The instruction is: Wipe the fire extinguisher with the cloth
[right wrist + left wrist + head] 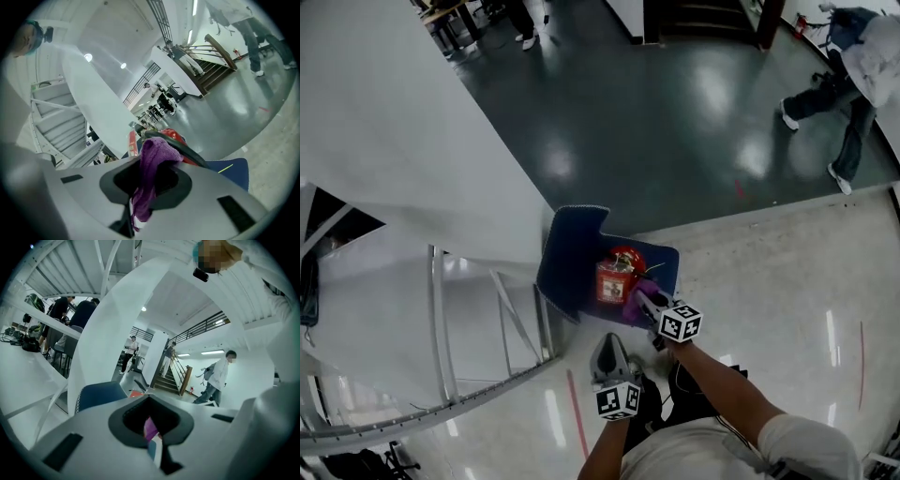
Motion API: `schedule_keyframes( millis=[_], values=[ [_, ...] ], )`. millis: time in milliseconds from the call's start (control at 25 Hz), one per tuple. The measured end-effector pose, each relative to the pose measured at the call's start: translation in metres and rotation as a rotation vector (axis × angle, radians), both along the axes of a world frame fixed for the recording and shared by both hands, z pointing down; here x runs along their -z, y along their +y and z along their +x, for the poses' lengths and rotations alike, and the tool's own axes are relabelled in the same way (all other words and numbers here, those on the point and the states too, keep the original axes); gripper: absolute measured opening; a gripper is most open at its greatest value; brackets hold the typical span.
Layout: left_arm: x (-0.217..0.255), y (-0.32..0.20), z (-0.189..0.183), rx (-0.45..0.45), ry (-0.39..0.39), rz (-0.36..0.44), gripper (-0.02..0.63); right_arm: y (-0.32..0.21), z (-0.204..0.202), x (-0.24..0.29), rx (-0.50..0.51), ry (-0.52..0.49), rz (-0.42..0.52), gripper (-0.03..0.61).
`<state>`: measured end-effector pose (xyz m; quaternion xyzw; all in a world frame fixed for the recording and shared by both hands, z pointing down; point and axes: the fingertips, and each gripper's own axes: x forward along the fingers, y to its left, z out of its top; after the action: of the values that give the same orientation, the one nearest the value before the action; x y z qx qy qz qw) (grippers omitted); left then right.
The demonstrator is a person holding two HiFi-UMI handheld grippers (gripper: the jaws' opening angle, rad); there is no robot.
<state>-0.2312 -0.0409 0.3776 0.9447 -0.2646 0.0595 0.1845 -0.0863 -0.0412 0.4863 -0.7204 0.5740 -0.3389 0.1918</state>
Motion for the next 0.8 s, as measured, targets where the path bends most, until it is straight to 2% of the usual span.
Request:
schedule_keyframes(
  millis=[160,360,680,800],
  values=[
    [0.014,-0.013,0.003,0.011,0.022,0.025,0.005,-0.005,-0.012,0.025,0.062,0.031,0.039,0.052],
    [0.036,-0.019,0.01,0.026,0.052,0.053,0.005,0.006,-0.012,0.067,0.079,0.077,0.098,0.052],
    [0.079,-0.013,0.032,-0.038,0.031,0.15,0.005,0.034,-0.014,0.168,0.132,0.336,0.12,0.052],
    [0.086,0.0,0.04,-0.059,0.006,0.158,0.005,0.049,-0.022,0.193,0.153,0.406,0.115,0.052]
  ],
)
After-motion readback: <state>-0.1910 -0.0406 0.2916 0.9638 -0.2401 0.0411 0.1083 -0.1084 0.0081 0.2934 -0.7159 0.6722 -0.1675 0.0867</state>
